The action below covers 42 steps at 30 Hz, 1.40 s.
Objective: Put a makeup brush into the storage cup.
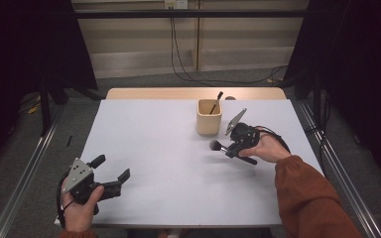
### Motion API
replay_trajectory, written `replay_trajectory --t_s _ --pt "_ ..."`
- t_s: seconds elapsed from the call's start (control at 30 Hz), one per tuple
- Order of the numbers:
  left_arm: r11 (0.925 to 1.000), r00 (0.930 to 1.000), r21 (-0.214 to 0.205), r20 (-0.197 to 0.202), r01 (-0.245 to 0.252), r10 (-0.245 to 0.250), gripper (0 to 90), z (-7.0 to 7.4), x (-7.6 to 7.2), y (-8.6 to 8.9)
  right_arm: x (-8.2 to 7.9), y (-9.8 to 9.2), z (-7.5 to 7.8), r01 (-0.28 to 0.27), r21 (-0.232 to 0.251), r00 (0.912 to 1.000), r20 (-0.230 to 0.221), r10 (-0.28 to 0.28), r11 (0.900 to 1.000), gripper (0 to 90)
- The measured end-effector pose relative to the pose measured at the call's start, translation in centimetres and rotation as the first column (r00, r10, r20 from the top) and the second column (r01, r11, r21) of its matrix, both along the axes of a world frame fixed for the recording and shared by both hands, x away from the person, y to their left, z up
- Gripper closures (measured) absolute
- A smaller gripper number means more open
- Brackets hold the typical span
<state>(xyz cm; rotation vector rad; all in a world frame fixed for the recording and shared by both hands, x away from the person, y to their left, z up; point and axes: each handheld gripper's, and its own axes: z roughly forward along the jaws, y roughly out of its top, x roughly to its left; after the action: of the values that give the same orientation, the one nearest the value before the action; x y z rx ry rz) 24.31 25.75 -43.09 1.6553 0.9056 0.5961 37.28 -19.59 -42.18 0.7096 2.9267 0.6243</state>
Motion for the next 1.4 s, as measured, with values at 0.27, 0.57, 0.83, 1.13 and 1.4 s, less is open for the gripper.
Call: replay_trajectory --t_s 0.27,0.57,0.83,1.13,1.4 --pt "0.9999 1.0000 0.009 -0.005 0.008 -0.008 3.0 0.0 0.1 0.0 -0.4 -0.9 0.4 0.082 0.081 0.9964 0.017 -0.083 0.9934 71.7" --pt "1.0000 1.0000 0.006 -0.005 0.001 -0.001 3.0 0.0 0.0 0.1 -0.9 -2.5 0.1 0.192 0.163 0.9789 0.037 -0.201 0.9676 71.8" --pt "1.0000 1.0000 0.003 -0.004 0.000 0.000 3.1 0.0 0.0 0.1 -1.4 -2.8 0.3 0.219 0.229 0.9671 0.078 -0.242 0.9485 71.8" --pt "0.9999 1.0000 0.010 -0.005 0.005 -0.005 3.3 0.0 0.1 0.2 -2.3 -3.5 0.1 0.243 0.302 0.9541 0.097 -0.283 0.9219 71.8" --pt "1.0000 1.0000 0.006 -0.003 0.002 -0.002 3.3 0.0 0.1 0.3 -2.7 -4.4 0.2 0.283 0.385 0.9243 0.135 -0.357 0.8785 71.8"
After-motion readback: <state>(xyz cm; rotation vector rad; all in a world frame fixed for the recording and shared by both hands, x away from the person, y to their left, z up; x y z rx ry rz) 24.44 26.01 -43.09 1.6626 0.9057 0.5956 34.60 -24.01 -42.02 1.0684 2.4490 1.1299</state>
